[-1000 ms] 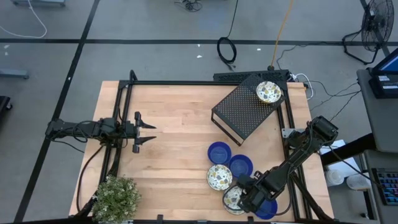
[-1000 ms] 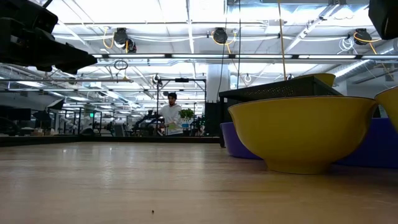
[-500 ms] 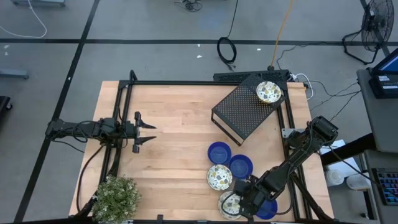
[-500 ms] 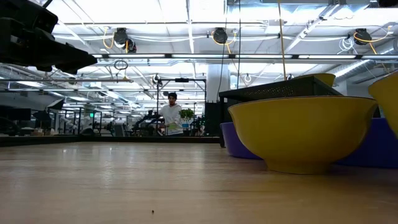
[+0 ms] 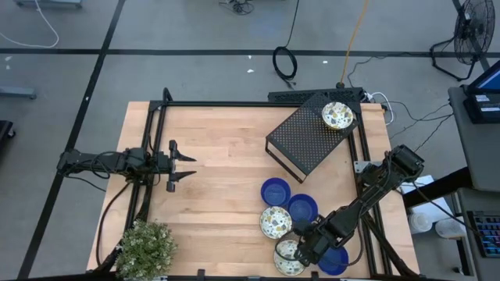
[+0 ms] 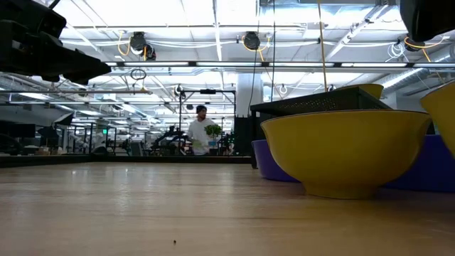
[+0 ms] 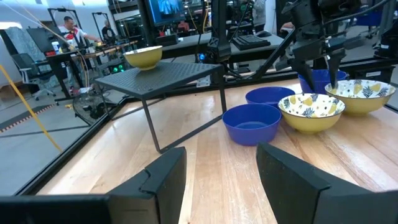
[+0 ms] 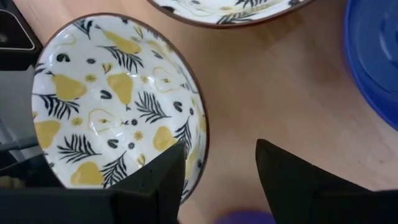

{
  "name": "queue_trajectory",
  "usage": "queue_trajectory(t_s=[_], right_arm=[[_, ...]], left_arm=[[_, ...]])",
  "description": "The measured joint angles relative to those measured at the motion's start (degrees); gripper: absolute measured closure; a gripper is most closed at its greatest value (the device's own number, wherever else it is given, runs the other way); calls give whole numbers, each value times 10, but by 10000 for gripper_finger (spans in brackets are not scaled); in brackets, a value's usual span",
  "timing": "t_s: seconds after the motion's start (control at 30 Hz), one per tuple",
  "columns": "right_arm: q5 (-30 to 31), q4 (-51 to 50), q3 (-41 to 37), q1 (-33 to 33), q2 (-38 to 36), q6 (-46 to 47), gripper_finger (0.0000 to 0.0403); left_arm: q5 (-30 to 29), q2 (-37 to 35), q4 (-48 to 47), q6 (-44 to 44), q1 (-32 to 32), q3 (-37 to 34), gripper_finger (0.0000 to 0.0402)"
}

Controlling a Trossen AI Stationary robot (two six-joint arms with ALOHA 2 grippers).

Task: Pick & Place Mini bowls
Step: Stack the bottom patterned yellow bowl on the patterned yellow bowl on the shelf

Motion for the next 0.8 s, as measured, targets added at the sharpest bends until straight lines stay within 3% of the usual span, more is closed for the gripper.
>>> queue_trajectory(t_s=[0.57,0.8], right_arm=[[-13,2,0,0,19,6,224],[-13,1,0,0,19,0,270]], left_arm=[[0,0,0,0,0,0,204],[0,0,0,0,0,0,204]])
